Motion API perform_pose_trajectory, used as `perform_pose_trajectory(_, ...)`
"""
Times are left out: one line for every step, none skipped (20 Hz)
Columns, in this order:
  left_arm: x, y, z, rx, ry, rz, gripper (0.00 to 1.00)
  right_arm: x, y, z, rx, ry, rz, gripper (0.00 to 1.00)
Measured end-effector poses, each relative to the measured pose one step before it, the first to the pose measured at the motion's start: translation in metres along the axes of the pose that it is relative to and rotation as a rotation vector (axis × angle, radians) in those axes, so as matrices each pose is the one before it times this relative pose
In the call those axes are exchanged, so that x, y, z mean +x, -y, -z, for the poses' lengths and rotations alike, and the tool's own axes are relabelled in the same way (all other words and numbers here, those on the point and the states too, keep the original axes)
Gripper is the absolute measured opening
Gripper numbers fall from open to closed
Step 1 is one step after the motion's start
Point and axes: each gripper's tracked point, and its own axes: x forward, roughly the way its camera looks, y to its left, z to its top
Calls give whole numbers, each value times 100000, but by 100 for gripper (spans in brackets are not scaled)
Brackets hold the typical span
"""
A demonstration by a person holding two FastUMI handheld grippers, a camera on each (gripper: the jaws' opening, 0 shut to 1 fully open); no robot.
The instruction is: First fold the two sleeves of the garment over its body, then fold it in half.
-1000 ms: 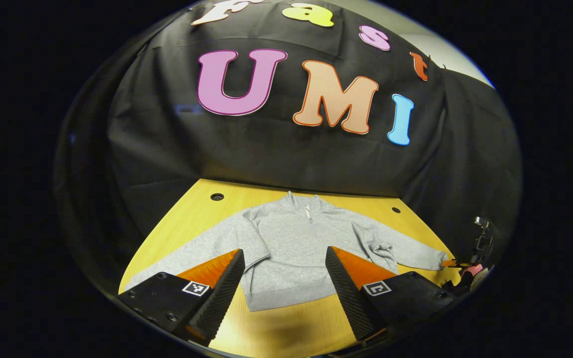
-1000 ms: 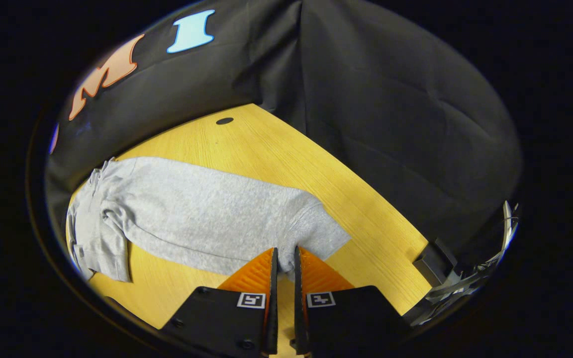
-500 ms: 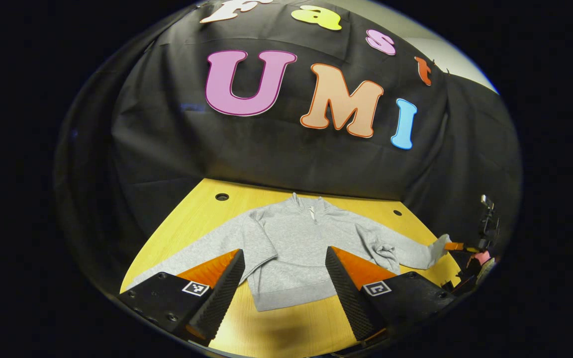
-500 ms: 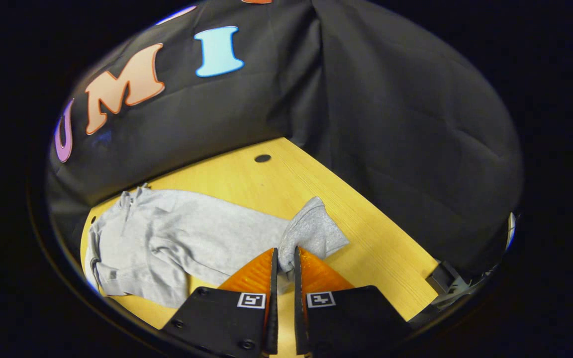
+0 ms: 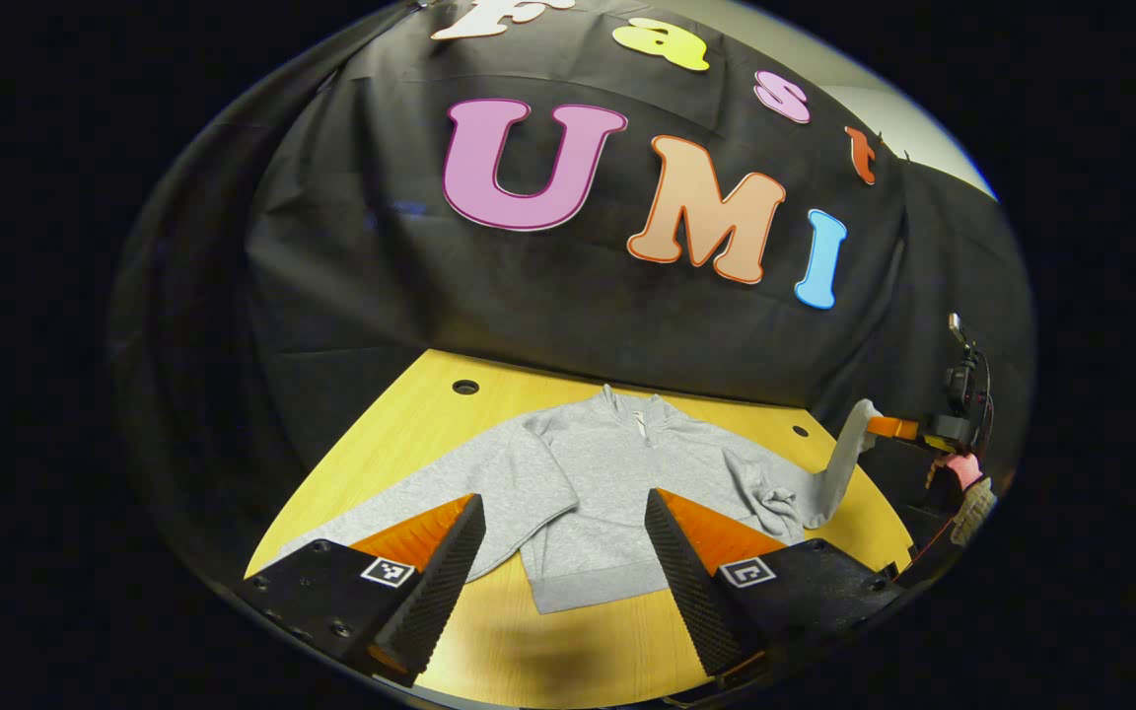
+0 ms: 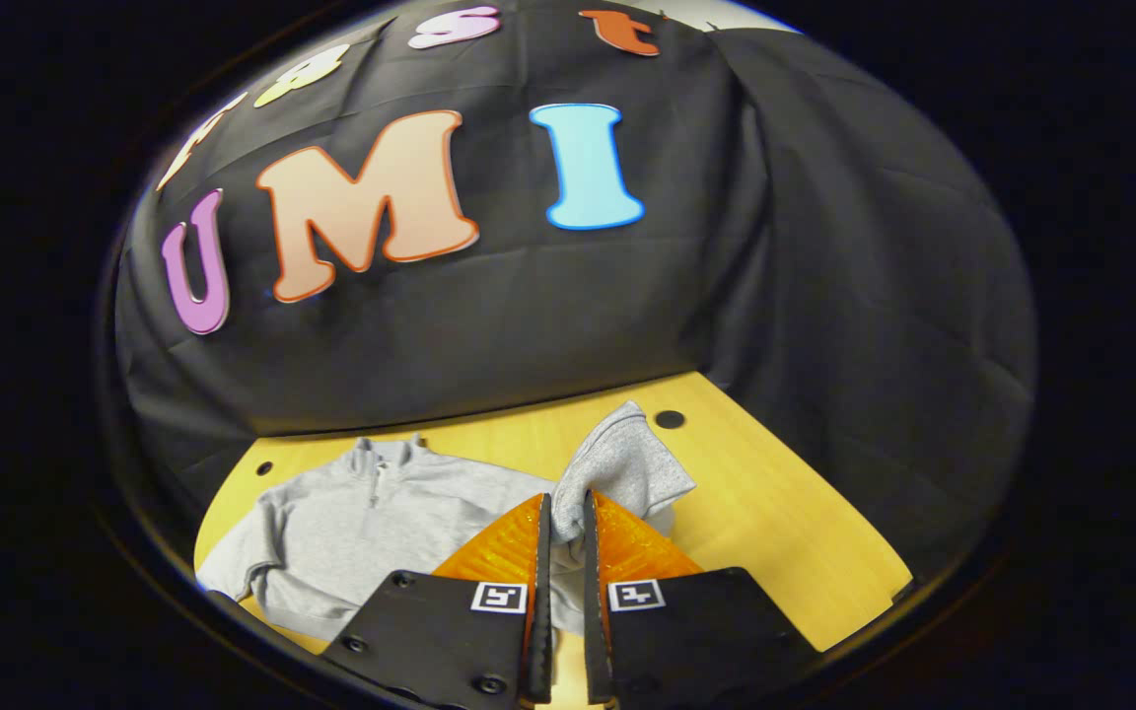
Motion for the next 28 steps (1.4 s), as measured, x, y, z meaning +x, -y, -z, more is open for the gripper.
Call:
perform_pose_trajectory(-275, -406, 31, -265, 282, -912, 95, 193, -2150, -541, -1510, 895, -3160, 16)
perform_pose_trajectory(-288, -509, 0, -231, 111, -996, 95, 339, -2135, -454, -1534, 836, -3167, 16)
perform_pose_trajectory(-199, -506, 105, -350, -22, -1254, 95, 321, -2291, -499, -845, 888, -3897, 16)
perform_pose_trajectory(-338, -601, -35, -629, 248, -1282, 96, 572, -2531, -490, -382, 934, -4361, 16)
perform_pose_trajectory(-106, -452, 92, -915, 298, -1389, 96, 686, -2758, -548, -503, 323, -4392, 16)
perform_pose_trajectory(-175, -453, 97, -1049, 104, -1400, 96, 701, -2545, -231, -1493, 139, -3847, 15)
perform_pose_trajectory(-421, -903, 289, -1054, 61, -1441, 96, 675, -2642, -281, -2536, 290, -3996, 16)
perform_pose_trajectory(-237, -820, 145, -1037, 264, -1601, 96, 944, -2550, -110, -2605, 447, -4247, 16)
perform_pose_trajectory(-227, -690, 222, -1042, 247, -1548, 96, 934, -2856, -234, -2099, 257, -4594, 16)
perform_pose_trajectory(-187, -795, 207, -990, -166, -1774, 95, 1050, -2532, 148, -2009, -389, -4153, 16)
perform_pose_trajectory(-179, -730, 255, -966, 57, -1830, 96, 1108, -2530, 196, -1754, -666, -4276, 16)
perform_pose_trajectory(-272, -838, 100, -873, 244, -1997, 95, 863, -2454, 117, -1727, -870, -4247, 16)
perform_pose_trajectory(-145, -861, 244, -806, 178, -2162, 96, 1036, -2439, 250, -1254, -954, -3756, 16)
perform_pose_trajectory(-188, -917, 191, -769, 77, -2269, 96, 788, -2133, 275, -1067, -986, -3733, 16)
perform_pose_trajectory(-171, -930, 365, -822, -18, -2226, 96, 885, -2269, 257, -1158, -690, -3991, 16)
perform_pose_trajectory(-107, -1058, 322, -873, -33, -2368, 96, 925, -2135, 606, -1592, -1012, -3446, 15)
perform_pose_trajectory(-132, -1006, 394, -998, -76, -2368, 96, 998, -1709, 630, -2570, -1772, -2881, 15)
perform_pose_trajectory(-115, -1099, 414, -1119, -178, -2508, 96, 1458, -1603, 792, -2895, -1930, -2575, 16)
perform_pose_trajectory(53, -1018, 529, -1336, -241, -2491, 96, 1441, -1374, 864, -2683, -2374, -2153, 16)
perform_pose_trajectory(125, -1115, 530, -1341, -270, -2532, 96, 2177, -988, 181, -1660, -1716, -2608, 16)
perform_pose_trajectory(38, -1058, 756, -1106, -701, -2666, 96, 2014, -853, 426, -795, -1834, -2099, 16)
perform_pose_trajectory(106, -1031, 575, -1054, -637, -2556, 96, 1394, 182, 912, -943, -1805, -1341, 16)
perform_pose_trajectory(259, -1048, 617, -977, -883, -2494, 96, 1485, 476, 412, -1180, -1603, -161, 16)
perform_pose_trajectory(250, -1103, 703, -655, -660, -2330, 96, 1680, -756, -101, -1124, -1460, -167, 16)
perform_pose_trajectory(240, -1023, 557, -305, -467, -2366, 96, 1313, -671, 35, -603, -1087, -222, 16)
perform_pose_trajectory(463, -1030, 531, -192, -675, -2155, 96, 787, -711, -2, -435, -1286, -48, 16)
perform_pose_trajectory(-178, -374, 73, -190, -663, -1918, 96, 619, -64, 79, -496, -1290, 330, 16)
perform_pose_trajectory(20, -527, 152, -209, -824, -1440, 96, -183, -134, -136, -212, -1013, 481, 16)
